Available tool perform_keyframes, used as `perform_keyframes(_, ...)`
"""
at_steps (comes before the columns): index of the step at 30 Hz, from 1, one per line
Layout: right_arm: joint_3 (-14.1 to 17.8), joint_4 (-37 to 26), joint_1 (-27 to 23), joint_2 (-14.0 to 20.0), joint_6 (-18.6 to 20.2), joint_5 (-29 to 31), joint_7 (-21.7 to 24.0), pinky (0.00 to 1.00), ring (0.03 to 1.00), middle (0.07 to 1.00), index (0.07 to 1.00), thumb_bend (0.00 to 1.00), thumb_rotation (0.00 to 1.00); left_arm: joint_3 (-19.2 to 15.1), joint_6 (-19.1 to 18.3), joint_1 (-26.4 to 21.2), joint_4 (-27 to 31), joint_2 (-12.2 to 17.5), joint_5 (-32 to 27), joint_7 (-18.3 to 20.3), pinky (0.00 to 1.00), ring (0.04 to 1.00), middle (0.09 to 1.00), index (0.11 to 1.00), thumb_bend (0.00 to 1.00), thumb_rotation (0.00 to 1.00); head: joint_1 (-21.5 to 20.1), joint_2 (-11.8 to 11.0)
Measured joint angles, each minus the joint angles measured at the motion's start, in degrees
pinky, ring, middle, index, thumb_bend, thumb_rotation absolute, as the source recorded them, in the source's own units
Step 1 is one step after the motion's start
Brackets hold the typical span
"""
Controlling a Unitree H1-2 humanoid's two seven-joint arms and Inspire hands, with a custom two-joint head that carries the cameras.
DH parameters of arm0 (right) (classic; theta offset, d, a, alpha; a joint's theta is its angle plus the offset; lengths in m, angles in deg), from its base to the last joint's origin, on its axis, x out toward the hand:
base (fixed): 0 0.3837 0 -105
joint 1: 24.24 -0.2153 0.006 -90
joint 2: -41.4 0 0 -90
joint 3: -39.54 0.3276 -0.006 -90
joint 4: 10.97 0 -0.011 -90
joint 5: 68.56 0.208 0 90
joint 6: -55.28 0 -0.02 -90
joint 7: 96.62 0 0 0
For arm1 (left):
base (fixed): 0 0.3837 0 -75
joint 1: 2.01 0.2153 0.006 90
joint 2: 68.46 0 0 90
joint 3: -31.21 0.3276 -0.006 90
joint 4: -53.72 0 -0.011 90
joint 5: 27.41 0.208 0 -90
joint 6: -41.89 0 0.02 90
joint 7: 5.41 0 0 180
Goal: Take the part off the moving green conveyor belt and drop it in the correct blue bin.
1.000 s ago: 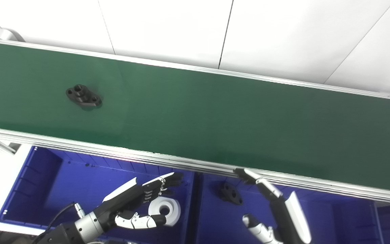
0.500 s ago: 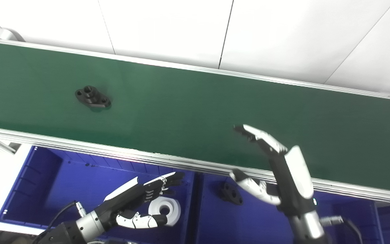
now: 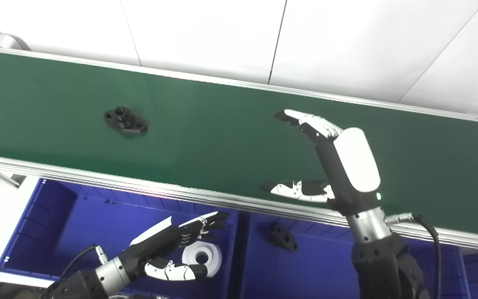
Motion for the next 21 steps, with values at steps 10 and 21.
perform_keyframes(10, -0.88, 8.74, -7.08, -2.69, 0.07, -6.94, -1.95, 0.67, 0.747, 0.756, 0.769, 0.81, 0.16, 0.38, 0.01, 0.03, 0.60, 0.05, 0.22, -0.04, 0.88, 0.947, 0.983, 0.960, 0.45, 0.47, 0.26, 0.09)
perform_keyframes(21, -2.78, 17.44, -13.03, -3.48, 0.05, -8.35, -3.91, 0.66, 0.763, 0.792, 0.800, 0.84, 0.22, 0.43, 0.12, 0.18, 0.94, 0.16, 1.46, -0.16, 0.87, 0.948, 0.983, 0.960, 0.45, 0.48, 0.26, -0.09)
